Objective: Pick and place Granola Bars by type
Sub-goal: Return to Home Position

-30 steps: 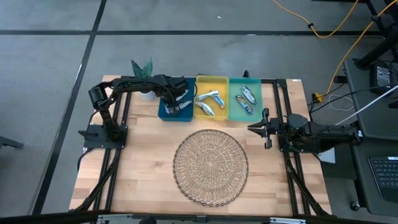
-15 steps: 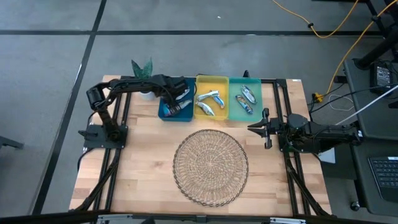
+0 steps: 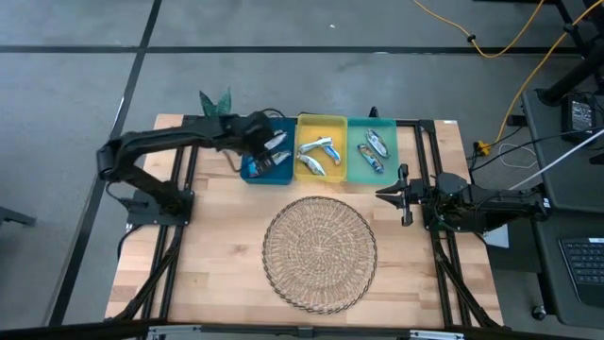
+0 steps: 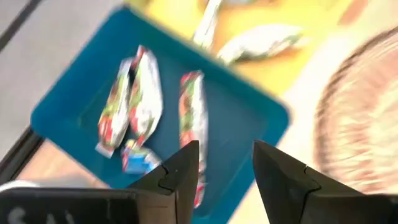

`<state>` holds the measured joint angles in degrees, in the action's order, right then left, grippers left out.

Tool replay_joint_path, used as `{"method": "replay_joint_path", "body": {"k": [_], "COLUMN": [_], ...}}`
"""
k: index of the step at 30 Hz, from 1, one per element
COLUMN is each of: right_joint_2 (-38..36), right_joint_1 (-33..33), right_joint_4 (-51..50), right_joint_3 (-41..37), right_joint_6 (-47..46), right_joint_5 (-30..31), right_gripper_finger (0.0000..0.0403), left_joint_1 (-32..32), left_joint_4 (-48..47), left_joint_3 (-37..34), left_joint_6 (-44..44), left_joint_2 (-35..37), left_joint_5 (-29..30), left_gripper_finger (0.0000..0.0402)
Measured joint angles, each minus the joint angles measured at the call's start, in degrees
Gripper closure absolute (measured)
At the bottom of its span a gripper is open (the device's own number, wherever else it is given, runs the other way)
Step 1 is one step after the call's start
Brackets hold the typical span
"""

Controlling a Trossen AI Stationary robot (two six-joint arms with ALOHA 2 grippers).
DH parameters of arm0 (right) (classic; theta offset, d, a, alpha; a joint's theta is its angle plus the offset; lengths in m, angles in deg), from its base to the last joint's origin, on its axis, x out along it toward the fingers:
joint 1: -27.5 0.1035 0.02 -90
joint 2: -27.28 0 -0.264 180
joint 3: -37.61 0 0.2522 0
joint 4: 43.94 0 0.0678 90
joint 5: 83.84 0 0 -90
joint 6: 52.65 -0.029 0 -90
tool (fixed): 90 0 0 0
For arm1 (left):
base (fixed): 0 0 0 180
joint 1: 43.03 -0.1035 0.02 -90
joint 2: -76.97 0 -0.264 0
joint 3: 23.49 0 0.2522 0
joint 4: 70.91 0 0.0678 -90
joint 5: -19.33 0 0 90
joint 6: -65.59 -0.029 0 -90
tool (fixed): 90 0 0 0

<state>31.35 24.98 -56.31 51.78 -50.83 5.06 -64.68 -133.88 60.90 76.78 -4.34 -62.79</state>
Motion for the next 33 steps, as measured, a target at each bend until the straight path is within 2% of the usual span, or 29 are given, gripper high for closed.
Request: {"method": "replay_joint_path", "body": {"k": [7, 11, 17, 20, 23, 27, 30, 33], "right_joint_2": [0.0, 0.0, 0.0, 0.0, 0.0, 0.0, 0.0, 0.0], "right_joint_1": [0.0, 0.0, 0.0, 0.0, 0.0, 0.0, 0.0, 0.0], "right_joint_4": [0.0, 0.0, 0.0, 0.0, 0.0, 0.0, 0.0, 0.0], "right_joint_3": [0.0, 0.0, 0.0, 0.0, 0.0, 0.0, 0.0, 0.0], "right_joint_6": [0.0, 0.0, 0.0, 0.0, 0.0, 0.0, 0.0, 0.0], "right_joint_5": [0.0, 0.0, 0.0, 0.0, 0.0, 0.0, 0.0, 0.0], "right_gripper_finger": [0.0354, 0.0354, 0.0354, 0.0354, 0.0354, 0.0354, 0.0354, 0.0354], "left_joint_1": [2.9, 4.0, 6.8, 8.7, 10.6, 13.1, 15.1, 16.6], "left_joint_4": [6.2, 8.1, 9.6, 14.3, 20.5, 36.4, 46.4, 51.1], "left_joint_3": [0.0, 0.0, -1.2, -7.0, -16.2, -31.2, -40.8, -47.4], "left_joint_6": [1.0, -1.6, -1.5, -0.5, 3.1, 9.6, 10.6, 9.3], "left_joint_2": [11.5, 18.1, 29.8, 38.4, 48.6, 61.2, 68.0, 74.1], "left_joint_5": [-5.9, -9.8, -9.8, -8.0, -5.6, -4.8, -5.3, -5.2], "left_gripper_finger": [0.026, 0.0262, 0.0265, 0.0265, 0.0266, 0.027, 0.0274, 0.0278]}}
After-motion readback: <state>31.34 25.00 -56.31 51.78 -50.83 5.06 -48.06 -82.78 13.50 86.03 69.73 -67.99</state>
